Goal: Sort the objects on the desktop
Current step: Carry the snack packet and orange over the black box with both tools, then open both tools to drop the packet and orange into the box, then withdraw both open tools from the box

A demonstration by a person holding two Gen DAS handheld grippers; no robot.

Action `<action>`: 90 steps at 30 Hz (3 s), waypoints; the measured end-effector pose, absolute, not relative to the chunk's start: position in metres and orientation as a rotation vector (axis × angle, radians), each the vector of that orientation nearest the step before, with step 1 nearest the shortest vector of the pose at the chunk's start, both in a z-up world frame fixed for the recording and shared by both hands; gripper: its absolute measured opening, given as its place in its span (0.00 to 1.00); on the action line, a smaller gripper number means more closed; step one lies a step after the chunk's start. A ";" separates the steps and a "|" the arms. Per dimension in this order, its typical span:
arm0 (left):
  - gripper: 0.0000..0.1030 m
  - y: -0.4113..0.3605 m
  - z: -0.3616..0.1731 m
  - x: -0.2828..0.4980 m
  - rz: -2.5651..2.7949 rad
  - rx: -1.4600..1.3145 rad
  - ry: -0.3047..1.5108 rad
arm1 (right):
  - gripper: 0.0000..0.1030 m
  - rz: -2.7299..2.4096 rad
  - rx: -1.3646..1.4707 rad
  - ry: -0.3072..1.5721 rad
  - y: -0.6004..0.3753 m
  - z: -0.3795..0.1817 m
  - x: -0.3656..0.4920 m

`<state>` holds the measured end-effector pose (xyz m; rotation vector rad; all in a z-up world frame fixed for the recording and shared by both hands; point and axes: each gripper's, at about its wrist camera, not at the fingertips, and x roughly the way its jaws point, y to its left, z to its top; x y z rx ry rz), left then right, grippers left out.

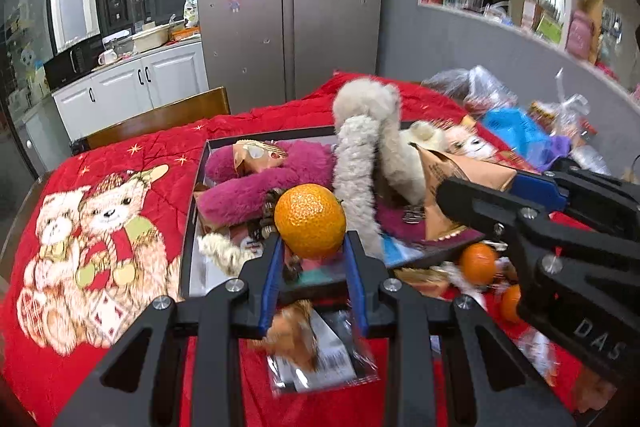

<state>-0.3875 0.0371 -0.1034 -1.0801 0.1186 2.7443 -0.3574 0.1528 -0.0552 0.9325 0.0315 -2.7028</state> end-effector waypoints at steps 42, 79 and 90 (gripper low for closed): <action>0.35 0.023 -0.150 -0.422 2.649 -1.200 0.048 | 0.36 -2.622 1.138 -0.111 0.178 -0.129 -0.408; 0.77 0.017 -0.048 -0.361 2.771 -0.945 0.083 | 0.71 -2.758 0.920 -0.114 0.207 -0.052 -0.350; 1.00 0.001 -0.030 -0.251 2.856 -0.839 0.048 | 0.77 -2.833 0.808 -0.121 0.222 -0.029 -0.287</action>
